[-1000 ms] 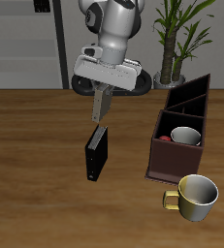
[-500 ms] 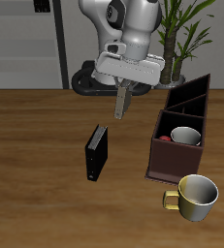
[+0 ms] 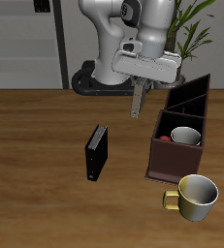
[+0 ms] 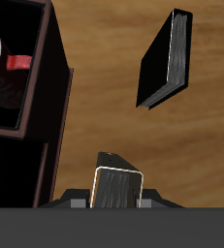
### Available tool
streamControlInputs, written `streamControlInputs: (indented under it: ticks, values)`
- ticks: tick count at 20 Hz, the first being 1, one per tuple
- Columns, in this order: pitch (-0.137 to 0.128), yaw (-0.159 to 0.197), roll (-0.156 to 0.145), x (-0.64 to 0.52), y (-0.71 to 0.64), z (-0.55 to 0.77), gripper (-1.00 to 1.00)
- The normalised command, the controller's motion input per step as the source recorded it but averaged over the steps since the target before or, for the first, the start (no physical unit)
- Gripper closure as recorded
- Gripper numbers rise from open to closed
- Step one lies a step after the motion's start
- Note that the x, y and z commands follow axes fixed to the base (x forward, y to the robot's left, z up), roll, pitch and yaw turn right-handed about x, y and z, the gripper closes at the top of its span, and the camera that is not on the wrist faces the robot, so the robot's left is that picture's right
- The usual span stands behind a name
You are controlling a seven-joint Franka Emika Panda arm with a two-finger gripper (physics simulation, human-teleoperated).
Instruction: Place the red mug into the left desk caddy's right compartment and place the yellow book into the left desk caddy's back compartment
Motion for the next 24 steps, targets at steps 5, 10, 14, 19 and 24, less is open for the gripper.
streamControlInputs:
  ticks: [5,10,14,19,24]
  values:
    - [0.026,-0.031,0.013,0.07,0.28,0.04,1.00]
    - [-0.001,-0.023,0.056,0.00,0.36,0.18,1.00]
    - [-0.014,0.011,0.043,0.04,0.39,0.13,1.00]
    - [0.029,-0.027,0.060,0.06,0.42,0.07,1.00]
    - [0.019,-0.005,0.024,0.11,0.18,0.04,1.00]
